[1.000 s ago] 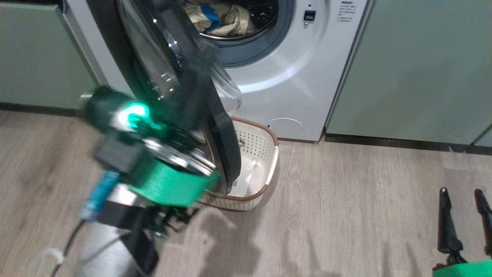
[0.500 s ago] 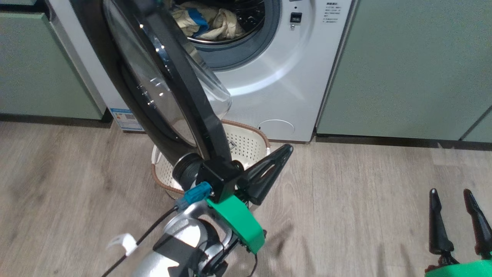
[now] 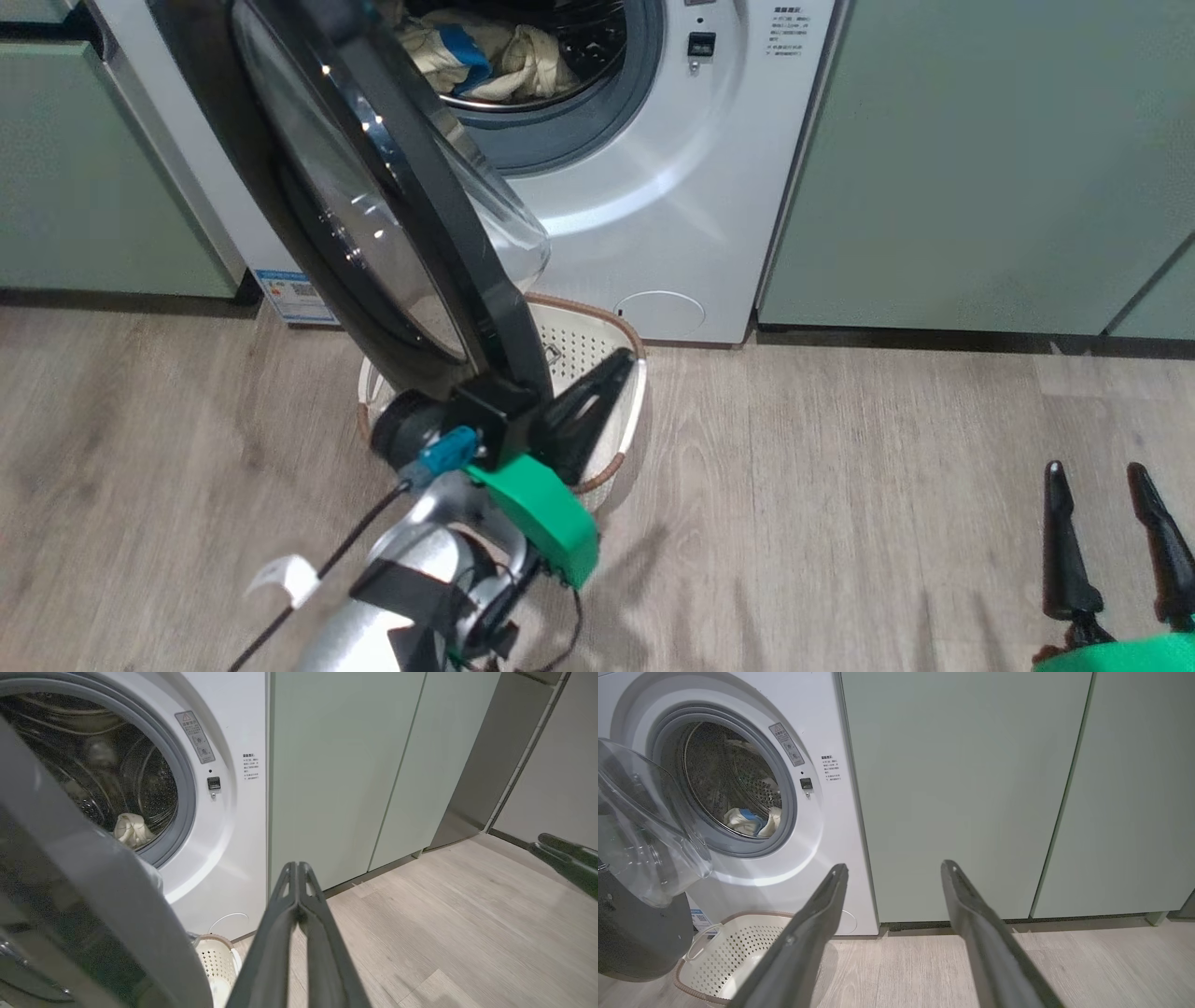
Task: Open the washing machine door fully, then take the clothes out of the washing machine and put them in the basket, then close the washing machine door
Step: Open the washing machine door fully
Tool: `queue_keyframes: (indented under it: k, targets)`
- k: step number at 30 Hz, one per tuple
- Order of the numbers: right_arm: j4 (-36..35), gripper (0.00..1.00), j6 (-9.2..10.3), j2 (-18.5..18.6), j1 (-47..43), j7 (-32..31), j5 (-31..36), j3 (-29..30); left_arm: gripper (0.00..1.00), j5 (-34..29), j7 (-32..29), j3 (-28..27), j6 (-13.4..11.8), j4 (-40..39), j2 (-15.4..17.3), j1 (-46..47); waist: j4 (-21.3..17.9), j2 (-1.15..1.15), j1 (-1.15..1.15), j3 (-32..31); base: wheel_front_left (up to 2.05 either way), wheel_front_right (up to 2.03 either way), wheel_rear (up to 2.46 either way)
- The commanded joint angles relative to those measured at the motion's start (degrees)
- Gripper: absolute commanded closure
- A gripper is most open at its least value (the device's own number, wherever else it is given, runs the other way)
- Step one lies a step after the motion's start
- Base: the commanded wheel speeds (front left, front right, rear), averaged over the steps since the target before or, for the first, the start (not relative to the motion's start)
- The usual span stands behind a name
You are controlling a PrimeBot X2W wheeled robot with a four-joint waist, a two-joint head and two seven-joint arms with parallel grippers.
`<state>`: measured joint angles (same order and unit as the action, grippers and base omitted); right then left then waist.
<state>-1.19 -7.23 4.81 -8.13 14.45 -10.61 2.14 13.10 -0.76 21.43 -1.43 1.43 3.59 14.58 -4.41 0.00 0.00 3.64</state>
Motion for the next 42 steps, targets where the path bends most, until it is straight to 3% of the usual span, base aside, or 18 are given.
queue_keyframes:
  k: [1,20,42]
  targets:
    - [-1.82,0.0,-0.25,0.7,0.45,0.55,-0.42,-0.8,1.0,-0.46,0.63,-2.88,-0.69,-1.42,1.1,2.4,0.04,0.0,0.0,0.08,0.0,0.0,0.0]
    - [-2.18,0.0,-0.25,0.71,0.7,0.55,-0.73,-0.8,1.0,-0.28,1.7,-5.04,-3.52,2.09,2.39,3.37,0.32,0.0,0.0,0.88,0.0,0.0,0.0]
    - [-2.34,0.0,-0.25,-0.06,1.57,0.55,-0.8,0.23,1.0,-0.68,2.31,-6.01,-7.41,-0.34,3.41,0.45,2.42,0.0,0.0,2.51,0.0,0.0,0.0]
